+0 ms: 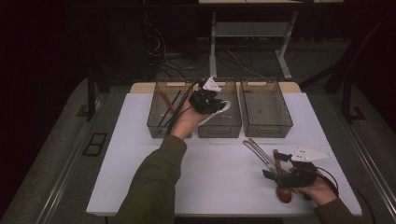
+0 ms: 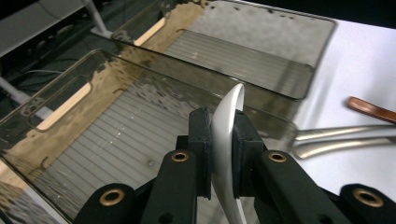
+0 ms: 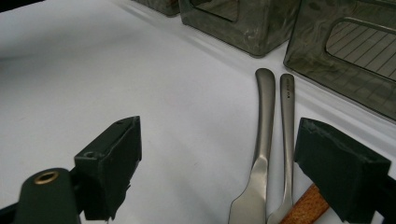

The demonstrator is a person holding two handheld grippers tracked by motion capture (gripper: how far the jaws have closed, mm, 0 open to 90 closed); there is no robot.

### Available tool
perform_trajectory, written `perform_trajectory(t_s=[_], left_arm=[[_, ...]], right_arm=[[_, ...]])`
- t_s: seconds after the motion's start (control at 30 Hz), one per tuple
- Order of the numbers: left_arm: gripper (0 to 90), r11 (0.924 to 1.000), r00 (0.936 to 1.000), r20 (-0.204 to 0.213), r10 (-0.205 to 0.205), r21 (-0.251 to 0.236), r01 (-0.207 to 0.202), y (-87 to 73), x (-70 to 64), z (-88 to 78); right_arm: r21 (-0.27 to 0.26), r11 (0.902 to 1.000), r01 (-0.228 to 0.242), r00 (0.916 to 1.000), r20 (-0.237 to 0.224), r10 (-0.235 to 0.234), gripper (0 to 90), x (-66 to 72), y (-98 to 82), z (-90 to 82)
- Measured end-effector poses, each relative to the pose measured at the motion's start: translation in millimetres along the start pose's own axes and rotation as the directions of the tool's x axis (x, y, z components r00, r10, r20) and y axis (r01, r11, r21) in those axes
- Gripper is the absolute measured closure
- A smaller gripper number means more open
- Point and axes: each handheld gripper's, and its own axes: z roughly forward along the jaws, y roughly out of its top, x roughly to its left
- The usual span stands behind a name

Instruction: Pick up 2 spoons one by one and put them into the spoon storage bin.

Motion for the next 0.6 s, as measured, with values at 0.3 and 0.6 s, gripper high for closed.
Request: perform_trajectory(t_s=[0.3, 0.6], left_arm=[[80.6, 0.9992, 0.9982, -0.043, -0.041, -0.004, 0.041, -5.5, 8.4, 22.3], [80.6, 0.9959, 0.9953, -0.058, -0.078, 0.041, 0.08, -13.2, 11.2, 38.7]], right_arm=[[-0.007, 1.0, 0.0, 1.0, 0.0, 0.0, 14.8, 0.3, 0.5, -0.2], [-0.009, 1.0, 0.0, 1.0, 0.0, 0.0, 14.8, 0.3, 0.5, -0.5]])
